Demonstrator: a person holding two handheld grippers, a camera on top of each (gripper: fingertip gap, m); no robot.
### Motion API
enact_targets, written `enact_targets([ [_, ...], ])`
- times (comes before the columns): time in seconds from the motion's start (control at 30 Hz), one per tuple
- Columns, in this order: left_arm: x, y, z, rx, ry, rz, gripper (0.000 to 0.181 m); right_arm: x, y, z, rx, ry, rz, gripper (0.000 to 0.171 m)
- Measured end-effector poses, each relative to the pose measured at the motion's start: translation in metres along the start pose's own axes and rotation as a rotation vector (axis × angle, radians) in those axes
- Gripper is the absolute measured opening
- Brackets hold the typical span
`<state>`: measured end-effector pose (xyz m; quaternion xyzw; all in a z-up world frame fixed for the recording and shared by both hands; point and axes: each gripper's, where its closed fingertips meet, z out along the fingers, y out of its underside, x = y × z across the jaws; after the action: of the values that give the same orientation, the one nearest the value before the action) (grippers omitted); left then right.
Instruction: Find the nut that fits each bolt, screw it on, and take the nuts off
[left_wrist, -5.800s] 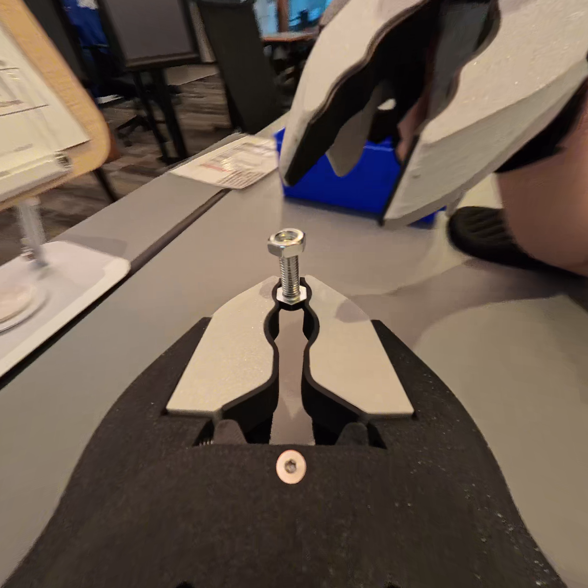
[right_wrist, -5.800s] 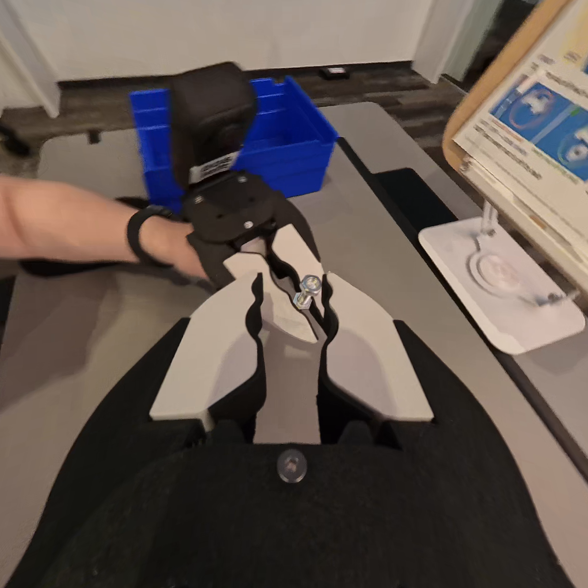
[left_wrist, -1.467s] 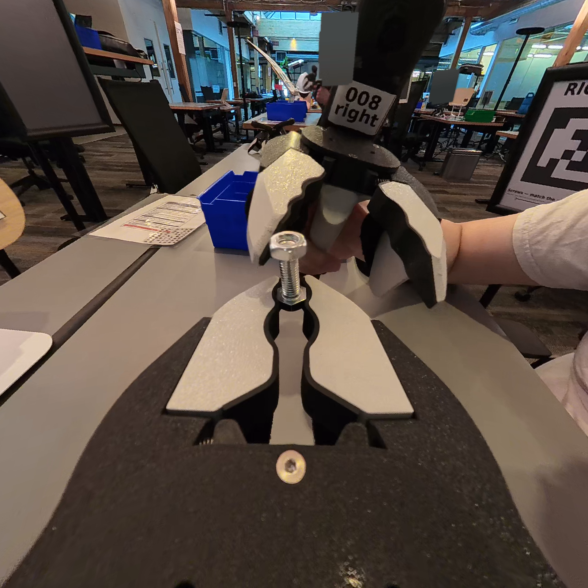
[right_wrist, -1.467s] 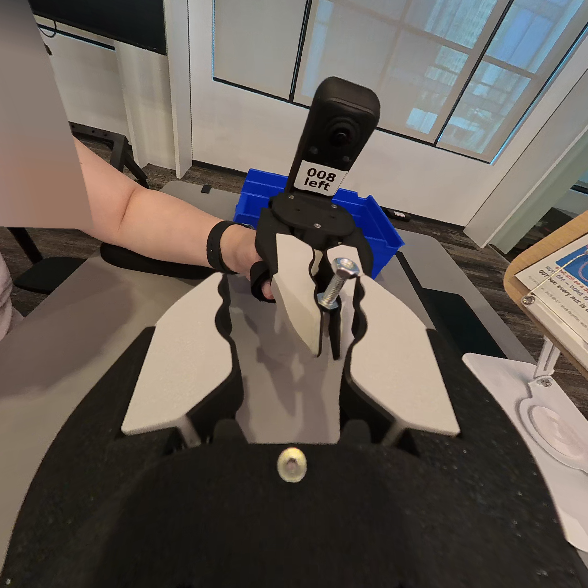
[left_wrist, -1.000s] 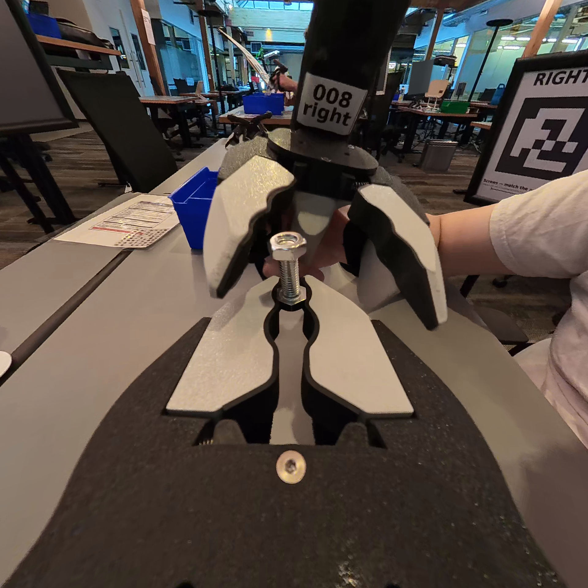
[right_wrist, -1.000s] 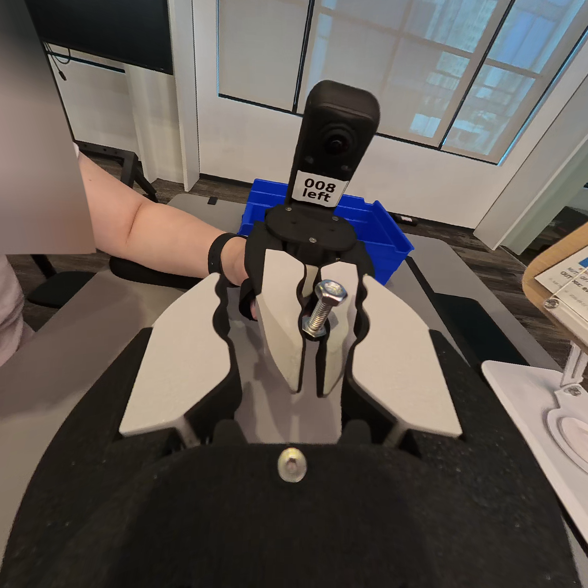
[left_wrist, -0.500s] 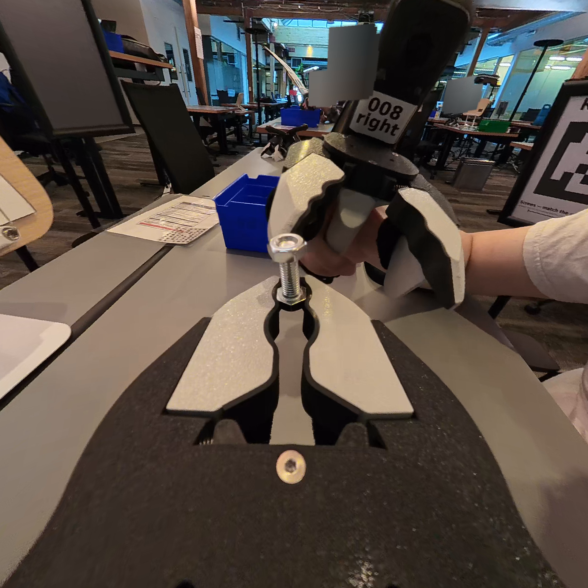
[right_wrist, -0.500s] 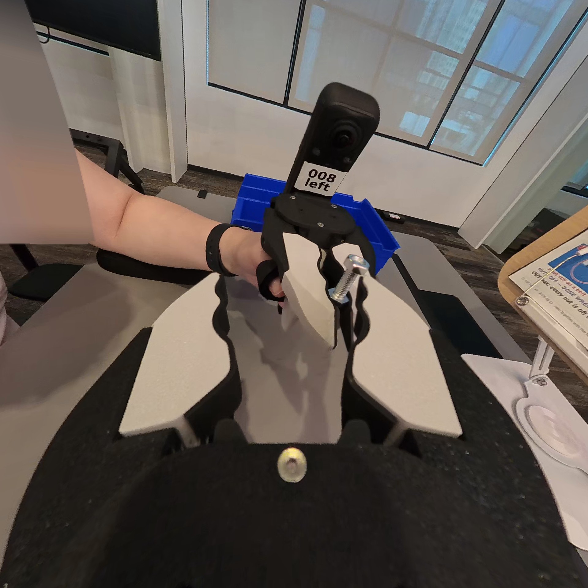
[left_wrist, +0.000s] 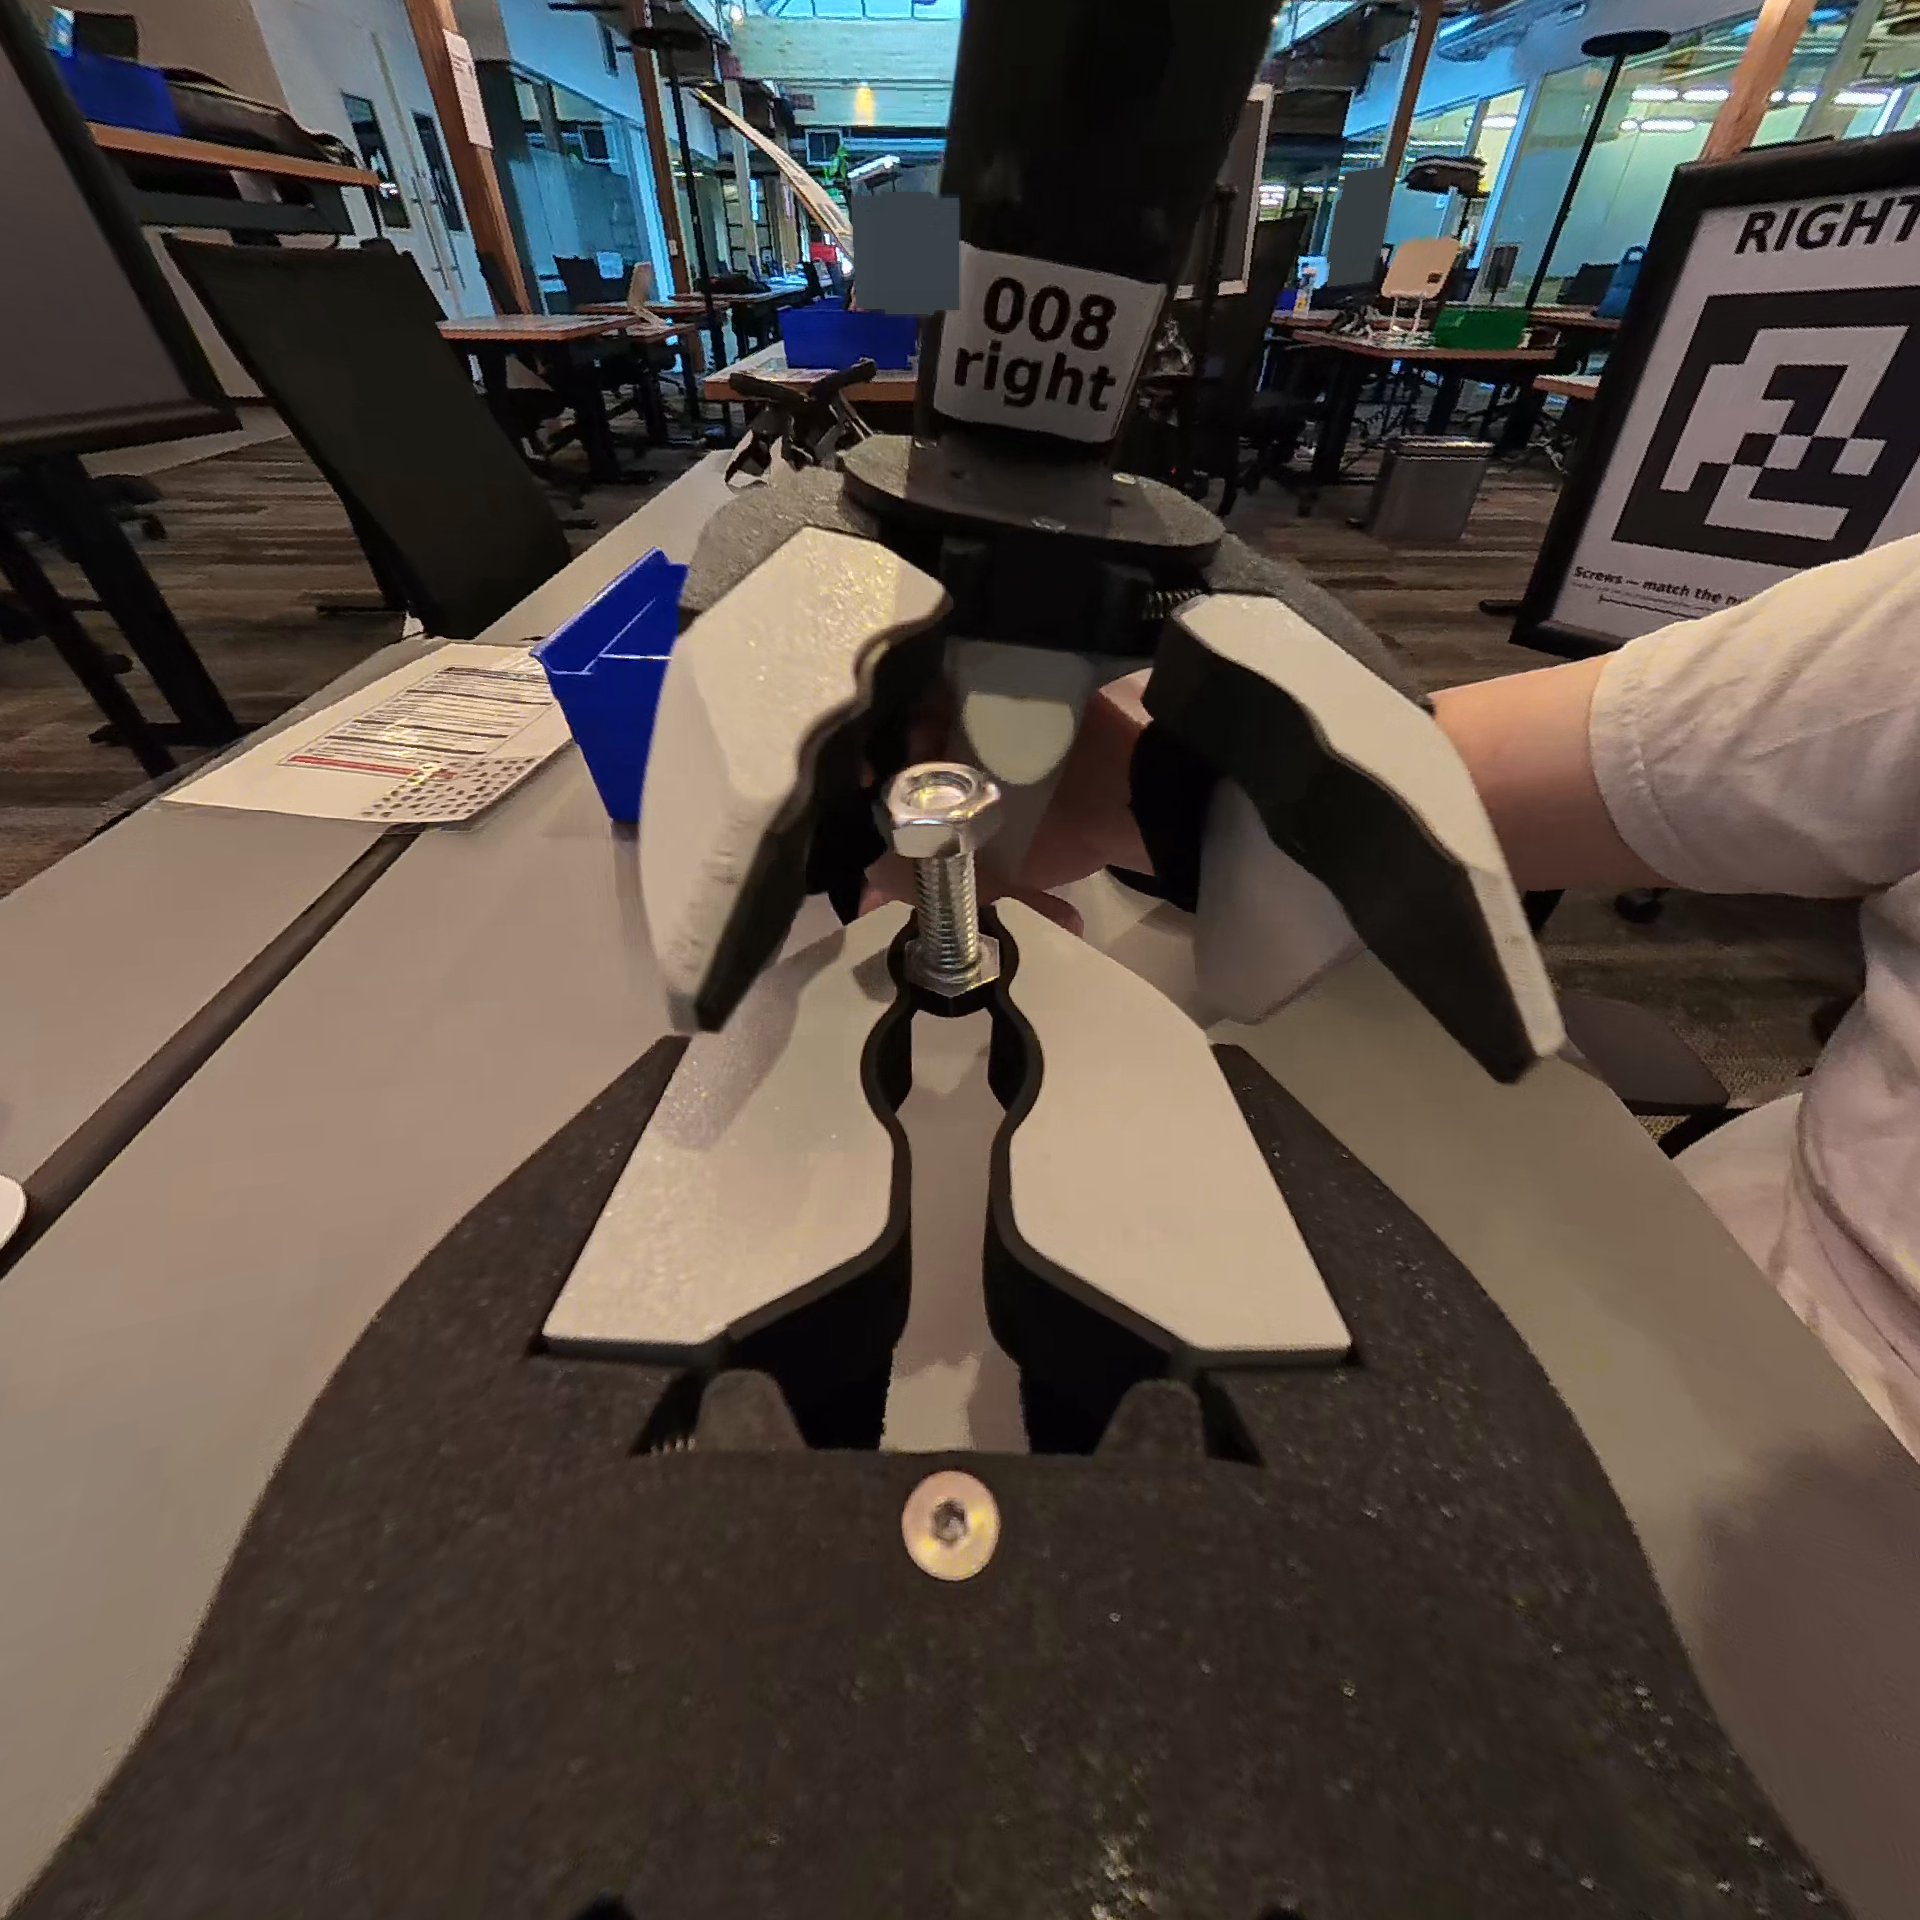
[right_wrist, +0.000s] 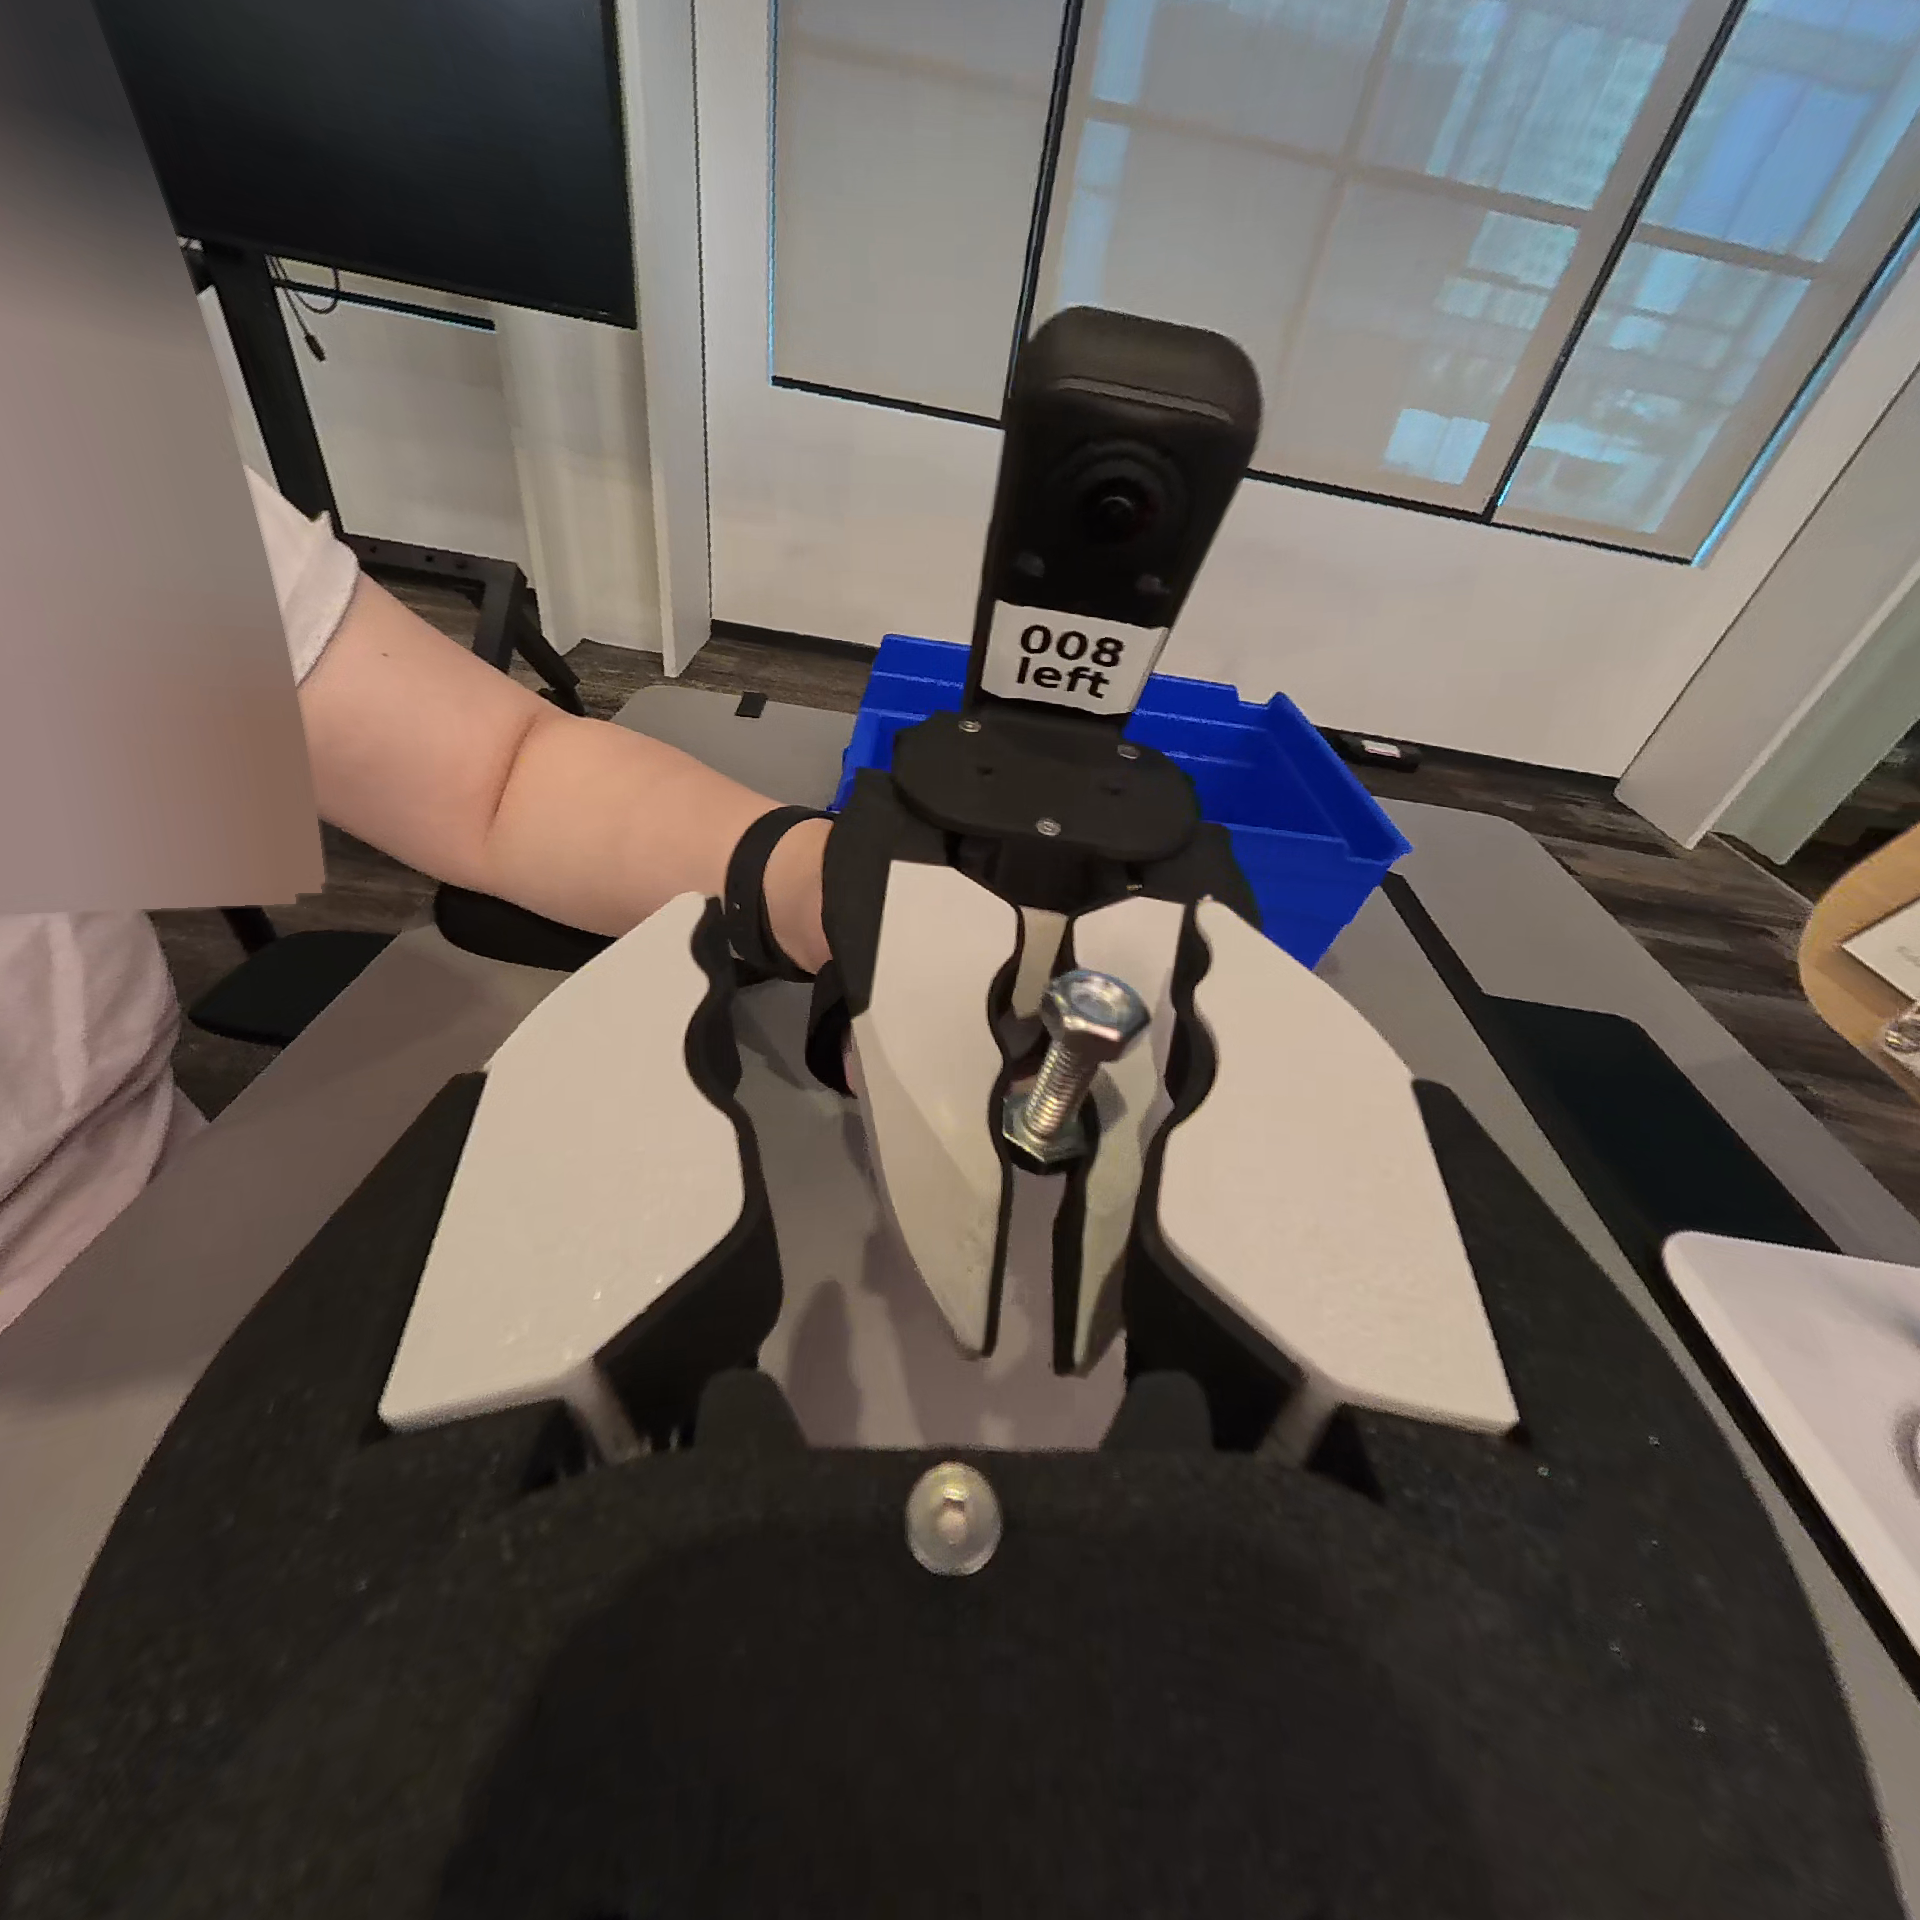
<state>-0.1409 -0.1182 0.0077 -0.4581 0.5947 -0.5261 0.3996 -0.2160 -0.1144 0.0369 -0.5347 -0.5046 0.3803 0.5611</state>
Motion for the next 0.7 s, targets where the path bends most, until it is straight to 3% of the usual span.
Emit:
enact_targets([
  [0.5,-0.025,-0.008,-0.019,0.041,-0.100,-0.026,0.009,0.009,-0.005,-0.010,-0.003,0.049,-0.013,0.085],
  [0.7,-0.012,-0.005,-0.011,0.026,-0.038,-0.015,0.009,0.015,-0.004,-0.011,0.007,0.075,0.006,0.083],
])
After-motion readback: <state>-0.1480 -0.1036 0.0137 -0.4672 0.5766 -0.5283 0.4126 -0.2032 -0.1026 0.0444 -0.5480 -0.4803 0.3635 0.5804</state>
